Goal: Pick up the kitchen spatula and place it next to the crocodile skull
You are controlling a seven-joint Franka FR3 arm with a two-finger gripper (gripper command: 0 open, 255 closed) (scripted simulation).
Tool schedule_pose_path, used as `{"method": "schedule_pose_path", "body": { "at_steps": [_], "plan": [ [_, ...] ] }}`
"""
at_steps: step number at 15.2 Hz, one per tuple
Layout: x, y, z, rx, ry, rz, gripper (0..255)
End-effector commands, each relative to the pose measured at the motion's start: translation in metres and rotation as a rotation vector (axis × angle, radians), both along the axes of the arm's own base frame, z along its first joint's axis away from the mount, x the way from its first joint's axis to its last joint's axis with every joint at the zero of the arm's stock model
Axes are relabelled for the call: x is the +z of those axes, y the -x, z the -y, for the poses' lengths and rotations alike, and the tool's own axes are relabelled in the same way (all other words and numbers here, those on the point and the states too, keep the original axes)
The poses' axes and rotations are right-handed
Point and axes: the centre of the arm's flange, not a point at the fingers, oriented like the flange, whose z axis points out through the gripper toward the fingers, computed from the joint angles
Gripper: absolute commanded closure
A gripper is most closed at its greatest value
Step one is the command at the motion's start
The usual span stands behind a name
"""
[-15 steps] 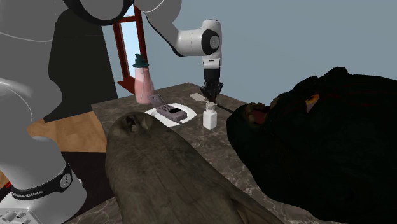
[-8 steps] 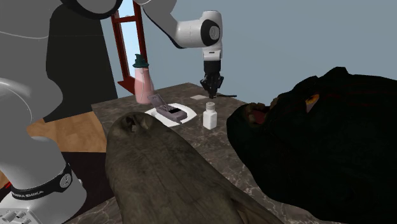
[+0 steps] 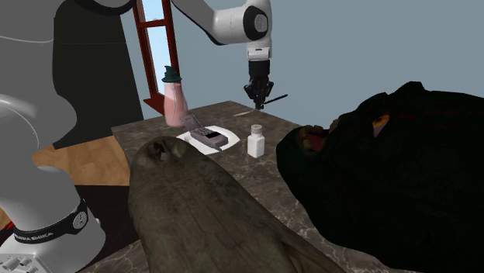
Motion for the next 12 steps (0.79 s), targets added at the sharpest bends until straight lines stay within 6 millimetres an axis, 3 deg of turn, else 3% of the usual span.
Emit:
{"method": "schedule_pose_path", "body": {
  "at_steps": [1,12],
  "plan": [
    [0.009,0.000,-0.001,0.000,0.000,0.000,255],
    [0.068,0.000,-0.001,0.000,0.000,0.000,255]
  ]
}}
